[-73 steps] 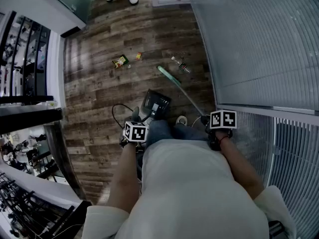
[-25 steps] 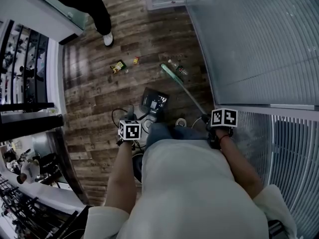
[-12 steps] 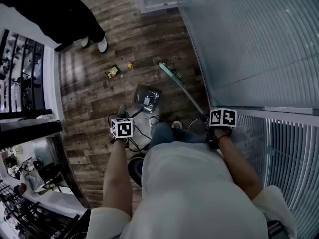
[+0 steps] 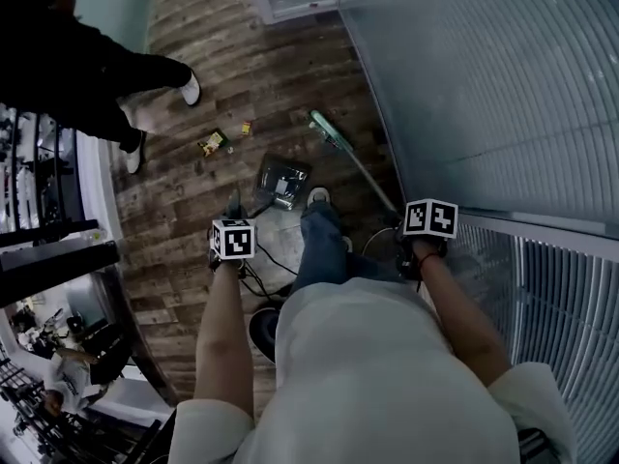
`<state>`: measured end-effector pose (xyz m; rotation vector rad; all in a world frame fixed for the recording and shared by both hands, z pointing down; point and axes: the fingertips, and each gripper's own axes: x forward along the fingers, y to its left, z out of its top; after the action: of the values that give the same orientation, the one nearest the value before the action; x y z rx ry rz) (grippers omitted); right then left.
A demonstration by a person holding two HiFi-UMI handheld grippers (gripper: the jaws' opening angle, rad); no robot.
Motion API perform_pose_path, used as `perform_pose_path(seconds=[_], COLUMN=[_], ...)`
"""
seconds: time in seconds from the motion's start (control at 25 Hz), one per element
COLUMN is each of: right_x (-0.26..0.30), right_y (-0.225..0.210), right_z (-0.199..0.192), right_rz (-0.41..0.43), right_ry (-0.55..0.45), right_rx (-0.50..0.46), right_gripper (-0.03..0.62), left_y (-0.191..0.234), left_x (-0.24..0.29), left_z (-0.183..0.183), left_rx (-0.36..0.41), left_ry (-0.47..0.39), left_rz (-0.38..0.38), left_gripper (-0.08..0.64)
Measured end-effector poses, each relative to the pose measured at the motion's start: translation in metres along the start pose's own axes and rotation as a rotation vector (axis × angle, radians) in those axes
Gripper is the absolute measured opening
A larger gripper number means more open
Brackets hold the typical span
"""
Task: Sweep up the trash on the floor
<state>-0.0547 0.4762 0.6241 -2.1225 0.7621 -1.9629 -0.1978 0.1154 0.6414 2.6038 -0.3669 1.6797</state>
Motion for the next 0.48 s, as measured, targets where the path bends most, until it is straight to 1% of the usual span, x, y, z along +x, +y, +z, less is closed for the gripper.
perform_pose_path(seconds=[0.2, 0.48], right_x=[0.009, 0.023], right_y=[0.004, 0.01], right_z=[0.022, 0.057], right_rz=[-0.024, -0.059], right_ry=[-0.007, -0.012], right_rx=[0.033, 0.036], right_gripper=[0.098, 0.098], left_y=[0.003, 0.003], left_x=[0.019, 0.041], left_z=[0.018, 0.043], left_rx=[0.042, 0.112], left_ry=[0.001, 0.016], left_rz=[-0.034, -0.084], left_gripper=[0.008, 0.008])
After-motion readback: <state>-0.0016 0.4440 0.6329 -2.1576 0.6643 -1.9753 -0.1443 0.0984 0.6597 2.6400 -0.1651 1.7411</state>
